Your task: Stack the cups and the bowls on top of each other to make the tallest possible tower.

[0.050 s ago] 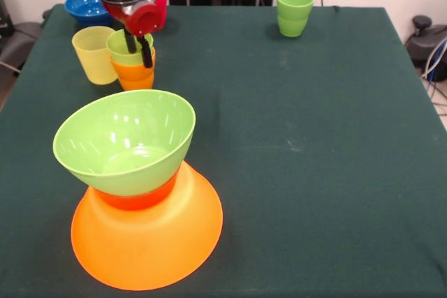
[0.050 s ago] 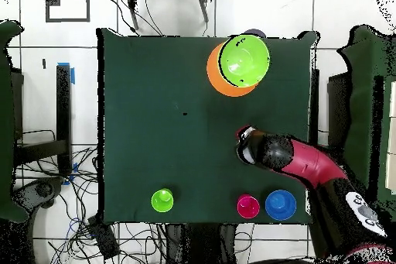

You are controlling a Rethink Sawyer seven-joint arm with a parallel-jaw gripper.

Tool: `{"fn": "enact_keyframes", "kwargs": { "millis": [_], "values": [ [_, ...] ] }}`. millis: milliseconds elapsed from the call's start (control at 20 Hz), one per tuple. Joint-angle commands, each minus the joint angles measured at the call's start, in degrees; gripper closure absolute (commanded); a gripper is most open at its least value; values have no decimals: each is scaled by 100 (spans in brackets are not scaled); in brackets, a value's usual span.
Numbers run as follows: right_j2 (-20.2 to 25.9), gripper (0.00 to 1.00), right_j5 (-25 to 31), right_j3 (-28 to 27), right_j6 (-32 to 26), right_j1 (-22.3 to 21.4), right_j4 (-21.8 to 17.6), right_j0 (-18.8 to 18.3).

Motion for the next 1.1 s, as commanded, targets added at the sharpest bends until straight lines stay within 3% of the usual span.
{"fn": "enact_keyframes", "kwargs": {
  "millis": [50,450,650,700,1100],
  "values": [
    [0,0,-499,-49,630,563,95,261],
    [-85,0,-708,-230,541,860,75,308],
    [-374,0,-599,-365,518,833,-29,566],
    [-447,100,-572,-398,512,826,-55,630],
    [-451,100,-395,-447,356,795,77,644]
  ]
}}
